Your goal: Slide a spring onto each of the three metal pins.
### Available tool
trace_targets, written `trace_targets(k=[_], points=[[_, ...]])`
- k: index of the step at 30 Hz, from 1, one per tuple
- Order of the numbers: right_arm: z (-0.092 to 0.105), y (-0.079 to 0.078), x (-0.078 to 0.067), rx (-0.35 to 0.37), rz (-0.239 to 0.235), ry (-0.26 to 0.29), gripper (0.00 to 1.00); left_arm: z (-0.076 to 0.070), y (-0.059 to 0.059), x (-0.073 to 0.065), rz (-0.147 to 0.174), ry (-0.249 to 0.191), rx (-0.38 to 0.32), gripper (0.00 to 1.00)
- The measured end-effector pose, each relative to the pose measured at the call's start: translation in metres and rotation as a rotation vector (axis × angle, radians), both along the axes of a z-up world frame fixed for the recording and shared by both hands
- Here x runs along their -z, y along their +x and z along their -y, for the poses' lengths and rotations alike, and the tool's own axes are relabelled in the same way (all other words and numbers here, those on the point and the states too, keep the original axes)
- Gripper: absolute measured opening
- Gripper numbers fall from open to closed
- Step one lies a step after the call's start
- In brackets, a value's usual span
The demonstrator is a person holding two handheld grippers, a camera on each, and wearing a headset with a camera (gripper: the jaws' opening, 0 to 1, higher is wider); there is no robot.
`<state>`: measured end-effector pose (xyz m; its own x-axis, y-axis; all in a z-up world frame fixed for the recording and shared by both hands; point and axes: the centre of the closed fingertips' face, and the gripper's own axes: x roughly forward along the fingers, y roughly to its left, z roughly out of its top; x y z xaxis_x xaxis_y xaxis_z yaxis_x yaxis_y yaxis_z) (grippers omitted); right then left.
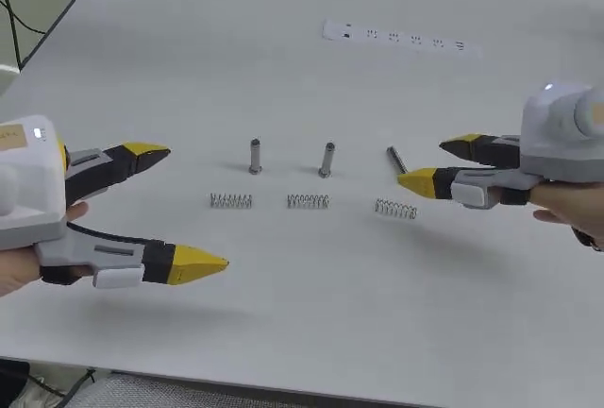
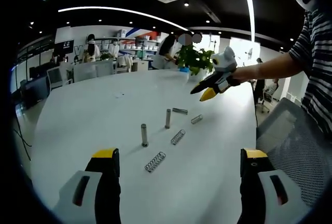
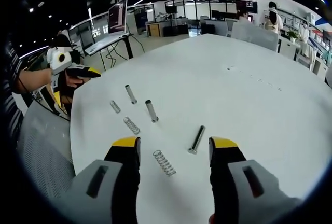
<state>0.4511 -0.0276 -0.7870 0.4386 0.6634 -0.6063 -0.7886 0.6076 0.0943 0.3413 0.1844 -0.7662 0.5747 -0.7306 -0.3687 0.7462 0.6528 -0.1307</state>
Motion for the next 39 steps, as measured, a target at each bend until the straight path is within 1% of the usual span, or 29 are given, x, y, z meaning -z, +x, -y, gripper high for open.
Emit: trace_targets(k=[5, 10, 13, 15, 16, 17, 20, 23, 25, 27, 29, 34, 39], points=[[-0.002, 0.010, 0.009, 0.018, -0.042, -0.028, 0.48, -0.001, 0.000, -0.001, 0.001, -0.002, -0.005, 0.96], [-0.004, 0.019, 0.017, 0.038, -0.083, -0.043, 0.44, -0.002, -0.001, 0.000, -0.001, -0.002, -0.006, 0.96], [-0.003, 0.024, 0.021, 0.049, -0.096, -0.063, 0.41, -0.001, -0.001, 0.000, -0.001, -0.003, -0.006, 0.96], [-0.004, 0.028, 0.022, 0.055, -0.109, -0.064, 0.39, -0.001, -0.001, 0.001, -0.002, -0.001, -0.007, 0.96], [-0.003, 0.030, 0.025, 0.074, -0.140, -0.064, 0.38, -0.001, -0.001, 0.001, -0.004, -0.001, -0.006, 0.96], [-0.002, 0.033, 0.026, 0.076, -0.142, -0.064, 0.37, -0.001, -0.001, 0.001, -0.004, -0.001, -0.006, 0.96], [0.001, 0.039, 0.031, 0.102, -0.172, -0.079, 0.33, 0.000, -0.001, 0.002, -0.006, 0.003, -0.002, 0.96], [0.000, 0.043, 0.036, 0.112, -0.194, -0.085, 0.31, 0.000, 0.000, 0.003, -0.008, 0.003, -0.003, 0.96], [0.001, 0.044, 0.041, 0.120, -0.213, -0.113, 0.30, 0.000, 0.000, 0.004, -0.010, 0.003, -0.003, 0.96], [-0.002, 0.046, 0.044, 0.106, -0.209, -0.126, 0.29, 0.000, -0.001, 0.004, -0.012, 0.003, -0.003, 0.96], [-0.003, 0.048, 0.048, 0.108, -0.216, -0.137, 0.29, 0.001, -0.001, 0.005, -0.013, 0.001, -0.003, 0.96], [-0.002, 0.054, 0.057, 0.139, -0.239, -0.166, 0.26, 0.002, -0.001, 0.005, -0.016, 0.002, -0.003, 0.96], [-0.008, 0.056, 0.060, 0.146, -0.245, -0.177, 0.24, 0.001, -0.001, 0.006, -0.019, 0.002, -0.003, 0.95]])
